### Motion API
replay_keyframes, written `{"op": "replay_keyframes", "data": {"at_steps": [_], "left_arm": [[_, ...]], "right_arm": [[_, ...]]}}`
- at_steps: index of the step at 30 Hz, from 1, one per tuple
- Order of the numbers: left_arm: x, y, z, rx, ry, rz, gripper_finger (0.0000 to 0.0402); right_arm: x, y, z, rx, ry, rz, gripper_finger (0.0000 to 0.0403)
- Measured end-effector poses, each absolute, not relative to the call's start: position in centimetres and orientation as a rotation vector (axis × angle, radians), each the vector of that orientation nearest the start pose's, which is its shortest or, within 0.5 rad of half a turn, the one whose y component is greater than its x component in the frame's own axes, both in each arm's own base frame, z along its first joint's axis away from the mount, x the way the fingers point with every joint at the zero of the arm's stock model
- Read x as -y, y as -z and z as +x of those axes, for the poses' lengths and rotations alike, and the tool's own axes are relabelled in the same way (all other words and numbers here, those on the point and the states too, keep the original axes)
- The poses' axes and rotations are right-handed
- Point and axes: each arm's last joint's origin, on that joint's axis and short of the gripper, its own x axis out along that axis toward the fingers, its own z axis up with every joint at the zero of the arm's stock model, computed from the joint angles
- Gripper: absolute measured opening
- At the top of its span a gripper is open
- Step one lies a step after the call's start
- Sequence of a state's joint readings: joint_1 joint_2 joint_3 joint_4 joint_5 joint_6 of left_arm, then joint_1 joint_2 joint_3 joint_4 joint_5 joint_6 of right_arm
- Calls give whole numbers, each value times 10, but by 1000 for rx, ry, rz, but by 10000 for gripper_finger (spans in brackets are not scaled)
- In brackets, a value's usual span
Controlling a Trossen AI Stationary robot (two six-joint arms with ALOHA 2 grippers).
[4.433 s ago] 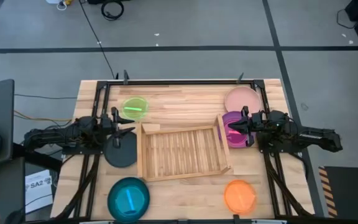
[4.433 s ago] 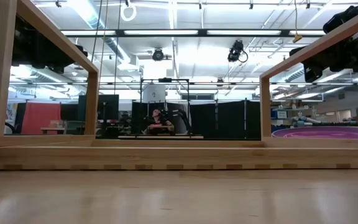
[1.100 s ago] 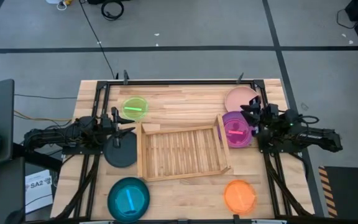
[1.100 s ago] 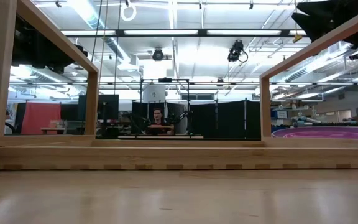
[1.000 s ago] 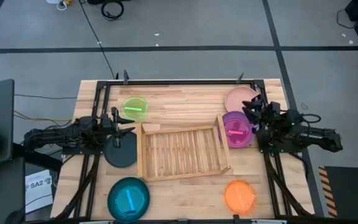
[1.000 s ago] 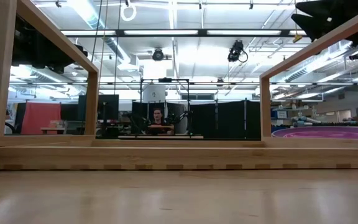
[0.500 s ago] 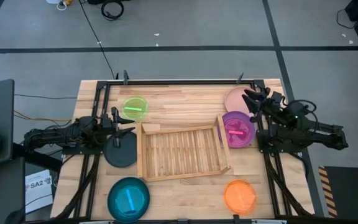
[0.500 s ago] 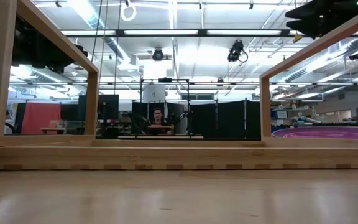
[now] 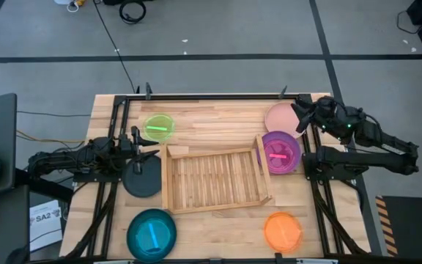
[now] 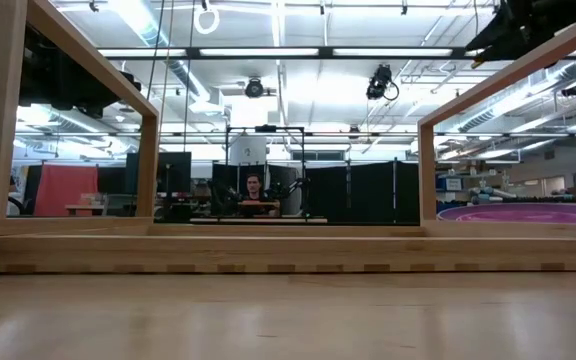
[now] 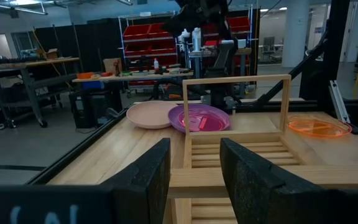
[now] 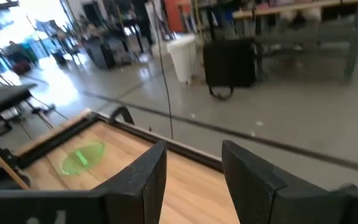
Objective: Place and stack plates onto a shelf
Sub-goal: Put the red plate on the shelf
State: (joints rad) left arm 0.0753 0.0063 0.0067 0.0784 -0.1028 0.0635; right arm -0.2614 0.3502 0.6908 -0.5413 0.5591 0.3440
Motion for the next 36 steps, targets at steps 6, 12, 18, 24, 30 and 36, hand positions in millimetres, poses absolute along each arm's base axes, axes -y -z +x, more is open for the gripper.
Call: {"op": "replay_keyframes", "data": {"at_steps": [6, 12, 18, 24, 30, 36], "left_arm": [[-10, -173, 97, 73, -181, 62, 146], [-10, -173, 97, 73, -181, 63, 146], [-10, -173, 97, 73, -181, 62, 146], [-10, -173, 97, 73, -181, 62, 146], [-10, -173, 97, 73, -181, 62, 146], [-10, -173, 97, 73, -181, 62, 146]], "right_arm": [[41, -318, 80, -228, 841, 351, 161], [55, -311, 96, -501, 827, 420, 161], [74, -294, 109, -785, 741, 489, 161], [93, -278, 119, -946, 656, 521, 161], [111, -264, 127, -1061, 634, 500, 161], [123, -249, 135, -1149, 537, 499, 161]]}}
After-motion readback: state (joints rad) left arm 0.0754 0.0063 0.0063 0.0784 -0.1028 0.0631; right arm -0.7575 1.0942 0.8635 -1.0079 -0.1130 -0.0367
